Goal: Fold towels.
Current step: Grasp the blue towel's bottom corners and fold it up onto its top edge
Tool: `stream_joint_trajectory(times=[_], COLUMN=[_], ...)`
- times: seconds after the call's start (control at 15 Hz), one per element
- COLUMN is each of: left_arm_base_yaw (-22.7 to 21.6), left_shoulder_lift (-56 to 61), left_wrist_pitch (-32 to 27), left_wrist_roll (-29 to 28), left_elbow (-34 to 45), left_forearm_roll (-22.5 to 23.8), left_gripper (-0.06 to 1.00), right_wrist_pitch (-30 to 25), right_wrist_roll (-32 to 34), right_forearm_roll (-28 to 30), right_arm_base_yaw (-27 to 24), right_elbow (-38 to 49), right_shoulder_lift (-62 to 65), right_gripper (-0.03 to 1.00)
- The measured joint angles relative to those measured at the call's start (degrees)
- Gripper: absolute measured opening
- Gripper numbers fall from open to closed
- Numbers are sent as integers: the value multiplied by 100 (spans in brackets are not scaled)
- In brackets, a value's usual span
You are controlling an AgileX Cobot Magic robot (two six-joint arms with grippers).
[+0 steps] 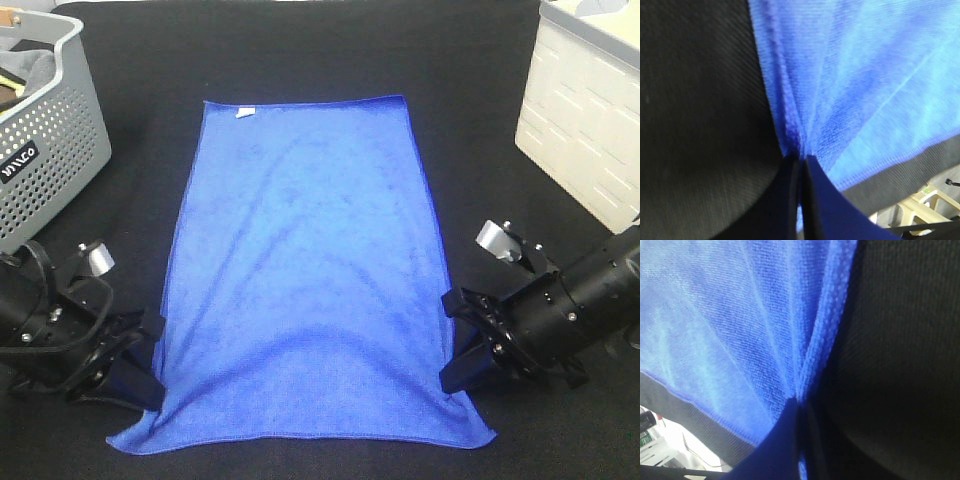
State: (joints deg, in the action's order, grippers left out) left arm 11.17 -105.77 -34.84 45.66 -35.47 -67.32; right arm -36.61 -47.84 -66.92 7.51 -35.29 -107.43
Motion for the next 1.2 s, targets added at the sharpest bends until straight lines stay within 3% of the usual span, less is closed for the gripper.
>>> stream_joint_trajectory(times=[0.13, 0.33, 0.47, 0.73, 1.0, 1.2], left_arm_base_yaw=[0, 0, 0, 0, 0, 0], left_shoulder_lift=[453, 1197, 1725, 2584, 2871, 2819], left_wrist_pitch=[-23, -292, -476, -882, -882, -264], left_wrist_roll=[-264, -1112, -1444, -1673, -1816, -1988], left_elbow=[241, 699, 980, 1461, 1455, 1026], left_forearm_roll=[264, 1192, 1461, 1541, 1547, 1547], left_gripper=[0, 0, 0, 0, 0, 0], right_wrist_pitch=[-17, -189, -258, -573, -630, -625], right_wrist_roll=[69, 447, 733, 951, 968, 1094], right_forearm_roll=[23, 332, 590, 848, 871, 945], right_arm_base_yaw=[0, 0, 0, 0, 0, 29], right_elbow=[223, 733, 1043, 1490, 1495, 756], right_shoulder_lift=[407, 1169, 1547, 2160, 2475, 2435], right_gripper=[0, 0, 0, 0, 0, 0])
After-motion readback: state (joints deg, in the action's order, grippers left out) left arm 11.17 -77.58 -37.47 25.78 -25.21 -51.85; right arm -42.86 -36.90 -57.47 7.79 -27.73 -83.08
